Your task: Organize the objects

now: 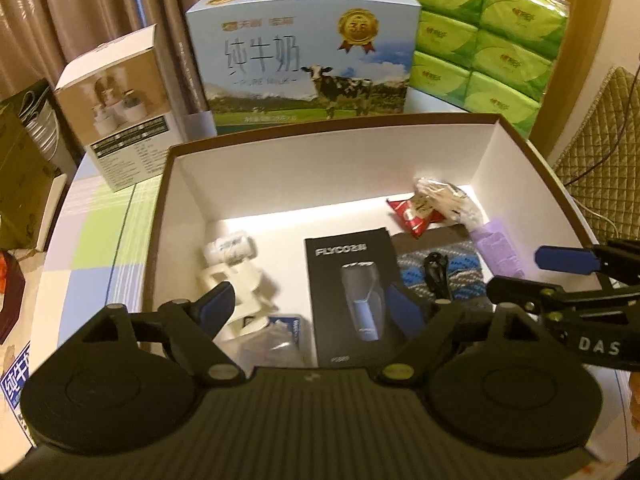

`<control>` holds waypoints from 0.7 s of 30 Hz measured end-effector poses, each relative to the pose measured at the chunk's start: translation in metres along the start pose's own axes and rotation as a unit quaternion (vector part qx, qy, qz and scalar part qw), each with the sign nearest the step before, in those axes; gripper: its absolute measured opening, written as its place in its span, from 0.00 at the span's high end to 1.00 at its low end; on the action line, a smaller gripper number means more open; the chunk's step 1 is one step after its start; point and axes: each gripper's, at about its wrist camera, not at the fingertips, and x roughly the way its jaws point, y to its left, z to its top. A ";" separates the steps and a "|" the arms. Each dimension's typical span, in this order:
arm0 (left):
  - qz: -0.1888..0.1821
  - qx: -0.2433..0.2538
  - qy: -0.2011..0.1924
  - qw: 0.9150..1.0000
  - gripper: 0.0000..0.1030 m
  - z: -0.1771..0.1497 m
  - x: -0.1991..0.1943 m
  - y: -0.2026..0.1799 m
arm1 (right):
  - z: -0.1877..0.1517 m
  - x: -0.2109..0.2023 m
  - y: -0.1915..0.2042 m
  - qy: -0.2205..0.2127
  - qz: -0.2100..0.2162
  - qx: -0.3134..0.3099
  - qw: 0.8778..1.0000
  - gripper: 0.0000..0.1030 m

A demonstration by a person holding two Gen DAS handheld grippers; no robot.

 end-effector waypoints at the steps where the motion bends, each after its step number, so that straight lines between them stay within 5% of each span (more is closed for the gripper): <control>1: 0.001 -0.003 0.000 1.000 0.20 -0.001 -0.001 0.002 | -0.001 -0.001 0.000 0.001 0.000 0.000 1.000 0.36; 13: 0.014 -0.025 0.017 0.999 0.16 -0.015 -0.020 0.019 | -0.008 -0.014 0.003 0.009 0.001 0.007 1.000 0.10; 21: 0.018 -0.040 0.019 0.999 0.12 -0.028 -0.039 0.019 | -0.013 -0.034 0.005 0.000 0.002 0.016 1.000 0.03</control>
